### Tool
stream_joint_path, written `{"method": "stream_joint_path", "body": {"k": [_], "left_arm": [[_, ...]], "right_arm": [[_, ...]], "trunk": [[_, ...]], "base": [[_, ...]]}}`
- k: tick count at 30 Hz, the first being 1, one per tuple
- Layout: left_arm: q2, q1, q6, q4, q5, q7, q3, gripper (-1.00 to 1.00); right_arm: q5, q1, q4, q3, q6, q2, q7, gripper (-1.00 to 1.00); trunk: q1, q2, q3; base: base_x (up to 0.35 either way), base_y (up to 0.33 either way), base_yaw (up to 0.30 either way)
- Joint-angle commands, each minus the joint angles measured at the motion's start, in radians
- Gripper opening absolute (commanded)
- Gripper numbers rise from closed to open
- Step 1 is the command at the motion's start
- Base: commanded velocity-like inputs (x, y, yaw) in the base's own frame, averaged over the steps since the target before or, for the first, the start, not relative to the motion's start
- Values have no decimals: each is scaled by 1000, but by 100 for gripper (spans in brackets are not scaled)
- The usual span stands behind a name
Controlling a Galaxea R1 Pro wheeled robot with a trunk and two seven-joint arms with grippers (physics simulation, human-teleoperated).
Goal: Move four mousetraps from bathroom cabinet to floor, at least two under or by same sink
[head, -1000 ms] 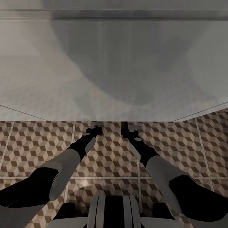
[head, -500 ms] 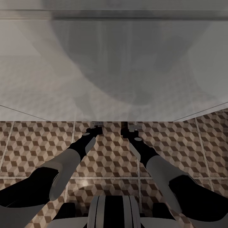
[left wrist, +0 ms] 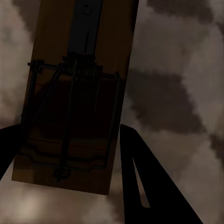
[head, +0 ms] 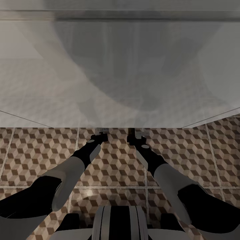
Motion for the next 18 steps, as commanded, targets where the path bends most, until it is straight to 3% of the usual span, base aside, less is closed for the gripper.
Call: {"method": "stream_joint_path", "body": {"k": [1, 18], "left_arm": [[0, 0, 3, -1, 6, 10, -8, -100], [0, 0, 3, -1, 5, 10, -8, -100]], "right_arm": [[-8, -1, 0, 6, 1, 0, -8, 100], [-9, -1, 0, 6, 1, 0, -8, 100]], "trunk": [[0, 0, 0], [0, 0, 0]], "base": [[0, 0, 0], [0, 0, 0]]}}
